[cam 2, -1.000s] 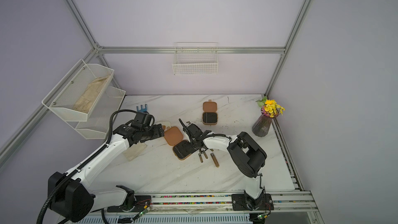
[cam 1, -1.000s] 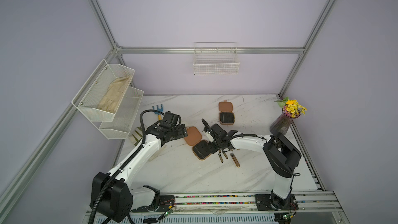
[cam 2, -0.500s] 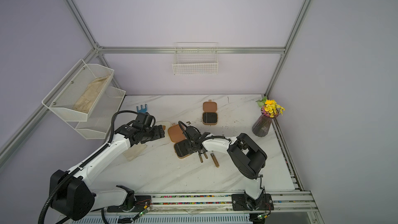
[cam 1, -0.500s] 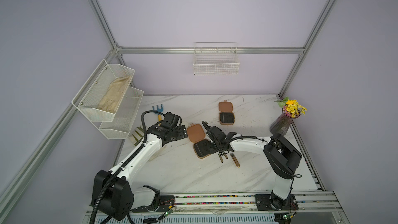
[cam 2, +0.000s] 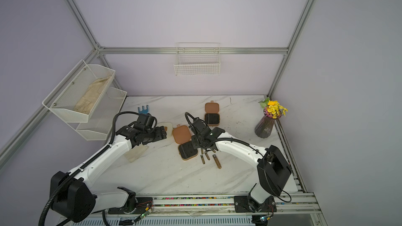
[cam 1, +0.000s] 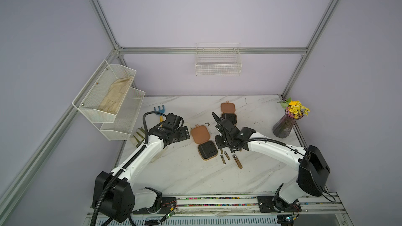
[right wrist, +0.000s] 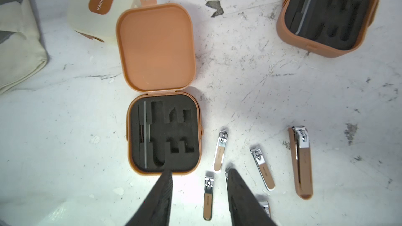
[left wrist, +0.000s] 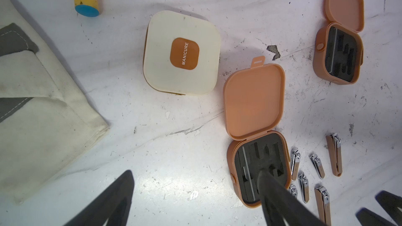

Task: Organize nail clipper sets
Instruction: Move the storage box to the center of the board, then pick up the nail clipper from the center of the board.

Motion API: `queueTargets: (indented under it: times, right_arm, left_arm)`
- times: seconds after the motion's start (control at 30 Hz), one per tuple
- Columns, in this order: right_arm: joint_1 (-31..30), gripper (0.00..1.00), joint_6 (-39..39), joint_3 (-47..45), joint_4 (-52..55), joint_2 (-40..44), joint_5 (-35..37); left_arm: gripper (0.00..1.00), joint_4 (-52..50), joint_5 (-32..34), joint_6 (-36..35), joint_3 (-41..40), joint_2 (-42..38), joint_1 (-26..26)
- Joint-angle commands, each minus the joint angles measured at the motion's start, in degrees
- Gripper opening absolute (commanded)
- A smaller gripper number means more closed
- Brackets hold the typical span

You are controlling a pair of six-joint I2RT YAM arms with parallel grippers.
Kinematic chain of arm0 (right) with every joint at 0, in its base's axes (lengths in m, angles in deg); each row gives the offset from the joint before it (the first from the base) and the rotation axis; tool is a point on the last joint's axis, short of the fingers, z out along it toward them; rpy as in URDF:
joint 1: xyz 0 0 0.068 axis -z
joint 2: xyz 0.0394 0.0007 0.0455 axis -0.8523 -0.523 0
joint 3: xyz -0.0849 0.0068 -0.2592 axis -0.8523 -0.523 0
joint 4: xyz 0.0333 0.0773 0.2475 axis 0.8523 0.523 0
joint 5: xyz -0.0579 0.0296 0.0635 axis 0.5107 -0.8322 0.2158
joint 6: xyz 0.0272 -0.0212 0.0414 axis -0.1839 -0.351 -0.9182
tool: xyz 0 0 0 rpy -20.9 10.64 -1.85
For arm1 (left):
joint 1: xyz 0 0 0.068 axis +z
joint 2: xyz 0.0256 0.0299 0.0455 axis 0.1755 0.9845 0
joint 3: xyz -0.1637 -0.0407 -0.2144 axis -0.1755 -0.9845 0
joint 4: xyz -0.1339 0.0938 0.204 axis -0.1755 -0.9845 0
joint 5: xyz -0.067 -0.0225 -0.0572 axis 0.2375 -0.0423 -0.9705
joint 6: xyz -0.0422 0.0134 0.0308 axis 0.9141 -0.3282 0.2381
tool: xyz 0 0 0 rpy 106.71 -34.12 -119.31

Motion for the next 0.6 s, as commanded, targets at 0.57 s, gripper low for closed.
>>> queueTargets:
  times: [0.57]
  right_arm:
    - [4.91, 0.59, -0.89, -18.83, 7.07, 3.66, -4.09]
  left_arm:
    - [0.86, 1.37, -1.92, -0.82, -2.60, -1.90, 0.30]
